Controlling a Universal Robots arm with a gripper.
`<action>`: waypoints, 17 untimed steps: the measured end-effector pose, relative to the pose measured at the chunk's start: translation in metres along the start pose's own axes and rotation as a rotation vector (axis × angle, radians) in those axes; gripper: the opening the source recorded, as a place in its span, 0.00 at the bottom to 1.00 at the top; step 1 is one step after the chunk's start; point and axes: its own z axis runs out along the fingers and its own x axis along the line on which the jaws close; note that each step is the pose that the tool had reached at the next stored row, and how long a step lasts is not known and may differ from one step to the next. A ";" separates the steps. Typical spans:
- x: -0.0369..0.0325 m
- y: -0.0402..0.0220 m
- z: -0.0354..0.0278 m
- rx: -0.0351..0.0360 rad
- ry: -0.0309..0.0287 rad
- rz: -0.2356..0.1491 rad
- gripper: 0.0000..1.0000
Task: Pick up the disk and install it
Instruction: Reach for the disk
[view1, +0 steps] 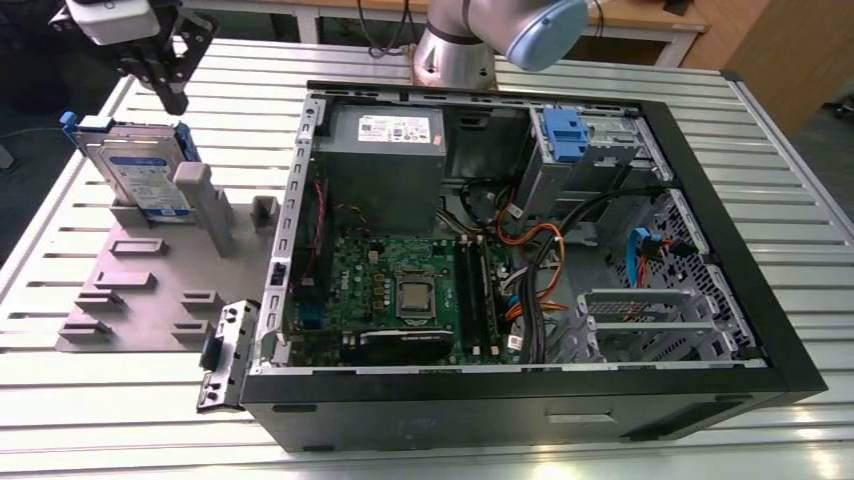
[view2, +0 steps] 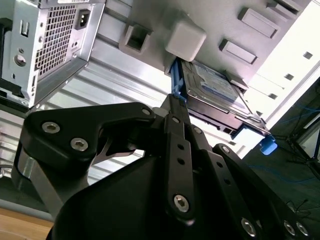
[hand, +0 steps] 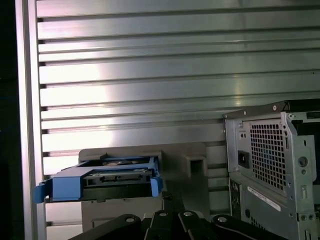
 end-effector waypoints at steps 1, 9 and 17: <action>0.0020 -0.0002 0.0000 0.0001 0.0001 0.000 0.11; 0.0174 -0.0014 0.0012 -0.0001 0.0000 0.000 0.11; 0.0303 -0.0017 0.0024 0.0000 0.0001 0.000 0.11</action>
